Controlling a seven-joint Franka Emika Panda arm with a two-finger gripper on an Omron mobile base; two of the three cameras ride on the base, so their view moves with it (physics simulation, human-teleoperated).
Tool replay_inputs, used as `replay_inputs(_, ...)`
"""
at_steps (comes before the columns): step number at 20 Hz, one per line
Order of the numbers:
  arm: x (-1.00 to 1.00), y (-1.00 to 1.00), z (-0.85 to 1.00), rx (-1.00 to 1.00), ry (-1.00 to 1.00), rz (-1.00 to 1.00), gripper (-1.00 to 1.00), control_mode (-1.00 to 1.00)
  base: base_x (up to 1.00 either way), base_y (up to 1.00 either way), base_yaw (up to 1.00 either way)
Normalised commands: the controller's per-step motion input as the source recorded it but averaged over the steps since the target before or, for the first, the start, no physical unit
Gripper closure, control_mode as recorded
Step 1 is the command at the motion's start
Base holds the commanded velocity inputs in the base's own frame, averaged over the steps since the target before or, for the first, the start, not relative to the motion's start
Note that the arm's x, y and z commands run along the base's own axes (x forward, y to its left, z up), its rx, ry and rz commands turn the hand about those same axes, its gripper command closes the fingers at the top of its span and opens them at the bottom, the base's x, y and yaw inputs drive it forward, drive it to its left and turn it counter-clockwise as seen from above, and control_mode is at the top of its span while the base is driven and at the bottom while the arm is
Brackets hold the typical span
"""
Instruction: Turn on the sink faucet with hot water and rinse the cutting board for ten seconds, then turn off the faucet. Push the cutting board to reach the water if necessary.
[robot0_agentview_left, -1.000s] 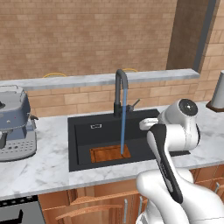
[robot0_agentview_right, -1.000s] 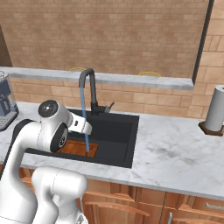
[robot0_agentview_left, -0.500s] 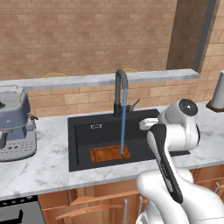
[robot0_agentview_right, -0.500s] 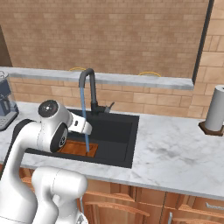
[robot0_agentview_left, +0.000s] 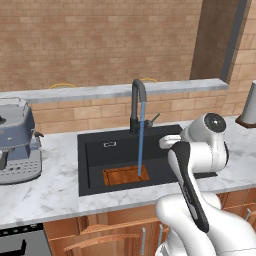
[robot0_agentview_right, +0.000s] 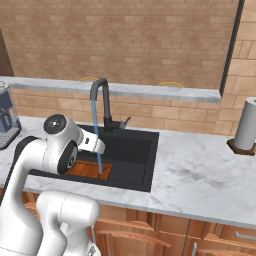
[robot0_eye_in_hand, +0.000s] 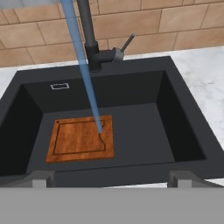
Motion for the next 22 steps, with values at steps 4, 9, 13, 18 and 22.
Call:
replay_inputs(4,0.0,0.0,0.0,0.0,0.0,0.0,-1.0,-1.0,0.0,0.0,0.0)
replay_inputs(9,0.0,0.0,0.0,0.0,0.0,0.0,-1.0,-1.0,0.0,0.0,0.0)
replay_inputs(13,0.0,0.0,0.0,0.0,0.0,0.0,-1.0,-1.0,0.0,0.0,0.0)
replay_inputs(18,0.0,0.0,0.0,0.0,0.0,0.0,-1.0,-1.0,0.0,0.0,0.0)
replay_inputs(22,0.0,0.0,0.0,0.0,0.0,0.0,-1.0,-1.0,0.0,0.0,0.0)
